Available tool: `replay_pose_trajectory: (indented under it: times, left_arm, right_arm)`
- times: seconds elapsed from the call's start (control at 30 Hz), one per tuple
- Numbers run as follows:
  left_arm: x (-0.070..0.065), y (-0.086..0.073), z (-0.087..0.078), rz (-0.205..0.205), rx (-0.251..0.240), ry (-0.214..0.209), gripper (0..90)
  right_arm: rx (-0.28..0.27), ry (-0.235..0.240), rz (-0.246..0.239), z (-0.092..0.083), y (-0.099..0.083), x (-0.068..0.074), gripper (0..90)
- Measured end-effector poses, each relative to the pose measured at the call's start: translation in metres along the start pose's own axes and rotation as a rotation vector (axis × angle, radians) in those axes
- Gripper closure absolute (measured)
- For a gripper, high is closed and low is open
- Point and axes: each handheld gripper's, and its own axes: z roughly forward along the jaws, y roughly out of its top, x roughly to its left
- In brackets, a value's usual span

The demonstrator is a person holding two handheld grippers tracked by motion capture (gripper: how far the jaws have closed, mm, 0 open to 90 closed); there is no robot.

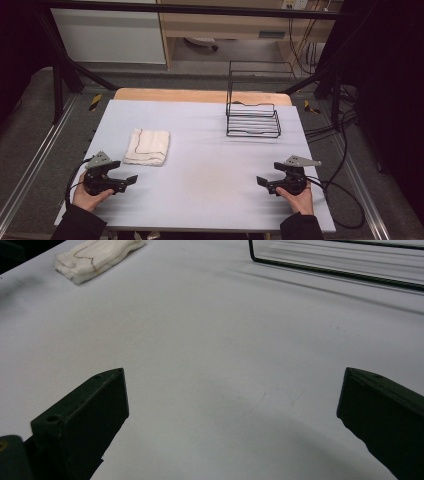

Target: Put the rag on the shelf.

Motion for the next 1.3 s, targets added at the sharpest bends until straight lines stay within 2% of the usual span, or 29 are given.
replay_pose_trajectory:
  times: [0.33,0.43,0.53,0.87,1.17,1.3]
  left_arm:
    - [-0.005,0.002,0.002,0.000,-0.003,-0.011,8.2]
    - [-0.009,0.004,0.003,0.020,0.003,-0.012,8.6]
    - [-0.012,0.006,0.005,0.019,0.003,-0.017,8.7]
    - [-0.021,0.013,0.014,0.039,0.038,-0.004,8.9]
    - [-0.030,0.031,0.021,0.042,0.045,0.011,11.4]
    - [-0.035,0.041,0.027,0.070,0.073,0.043,11.9]
  right_arm:
    - [-0.004,0.004,0.003,-0.001,-0.002,0.002,0.8]
    - [0.003,0.001,-0.009,0.000,-0.001,0.002,0.8]
    - [-0.001,0.002,-0.008,0.000,-0.001,0.003,0.8]
    - [0.008,-0.004,-0.009,0.002,-0.002,0.003,0.6]
    - [0.010,-0.011,-0.012,0.003,-0.002,0.003,0.6]
    - [0.014,-0.009,-0.008,0.003,-0.002,0.003,0.6]
